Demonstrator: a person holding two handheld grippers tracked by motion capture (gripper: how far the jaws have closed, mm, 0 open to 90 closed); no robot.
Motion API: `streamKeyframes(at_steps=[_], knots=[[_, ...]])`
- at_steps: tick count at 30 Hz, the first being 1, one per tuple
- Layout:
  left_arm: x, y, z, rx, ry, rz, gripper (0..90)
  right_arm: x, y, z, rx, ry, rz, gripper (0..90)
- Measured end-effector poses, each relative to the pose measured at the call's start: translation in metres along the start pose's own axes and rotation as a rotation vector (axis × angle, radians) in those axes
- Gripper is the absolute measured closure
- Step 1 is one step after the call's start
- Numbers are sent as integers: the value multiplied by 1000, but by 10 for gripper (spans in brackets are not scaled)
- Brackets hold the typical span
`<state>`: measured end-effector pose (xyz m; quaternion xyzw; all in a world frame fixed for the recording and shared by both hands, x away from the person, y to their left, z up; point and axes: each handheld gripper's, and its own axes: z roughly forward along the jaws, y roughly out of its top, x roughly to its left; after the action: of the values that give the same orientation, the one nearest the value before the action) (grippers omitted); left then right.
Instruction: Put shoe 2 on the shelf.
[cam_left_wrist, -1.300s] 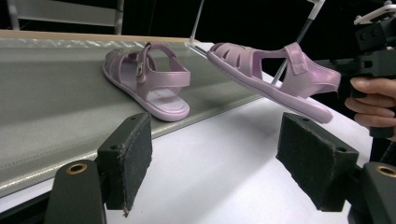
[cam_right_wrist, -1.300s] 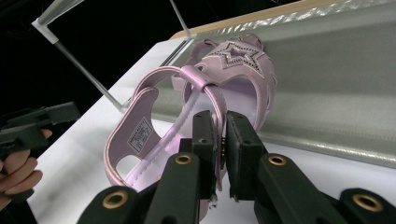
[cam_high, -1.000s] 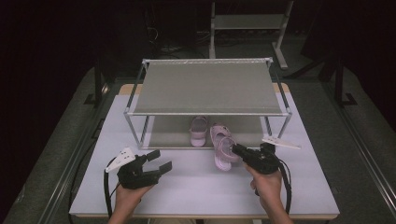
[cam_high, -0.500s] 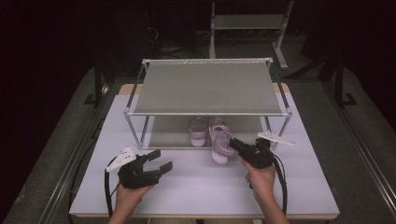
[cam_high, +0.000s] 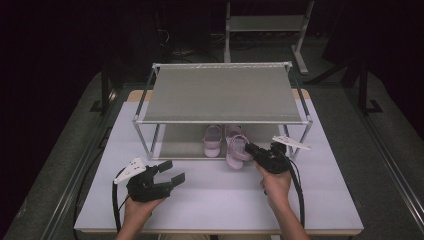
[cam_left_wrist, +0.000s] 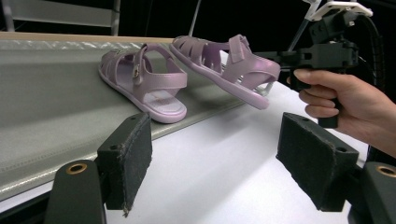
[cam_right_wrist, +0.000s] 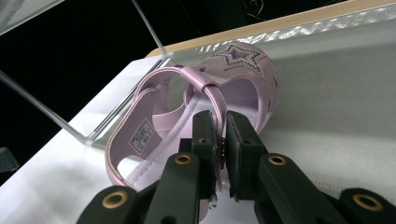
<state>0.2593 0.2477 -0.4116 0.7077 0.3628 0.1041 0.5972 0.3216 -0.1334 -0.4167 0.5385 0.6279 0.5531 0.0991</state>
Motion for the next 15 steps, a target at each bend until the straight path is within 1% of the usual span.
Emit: streamKeyframes(at_steps=[5,7,8,11,13,15], knots=[[0,0,1,2,-5,-1,262,-3,0,8,-1,-14,5,822],[0,0,1,4,-5,0,262,-5,-1,10,-3,-18,-2,822],[-1,0,2,4,-7,1,262,-6,0,12,-8,-24,9,822],[-1,0,2,4,-7,0,262,-9,-1,17,-14,-32,19,822],[-1,-1,4,7,-13,0,262,-10,-2,21,-21,-42,11,822],[-1,-1,4,6,-14,-2,262,-10,-2,23,-22,-44,19,822]])
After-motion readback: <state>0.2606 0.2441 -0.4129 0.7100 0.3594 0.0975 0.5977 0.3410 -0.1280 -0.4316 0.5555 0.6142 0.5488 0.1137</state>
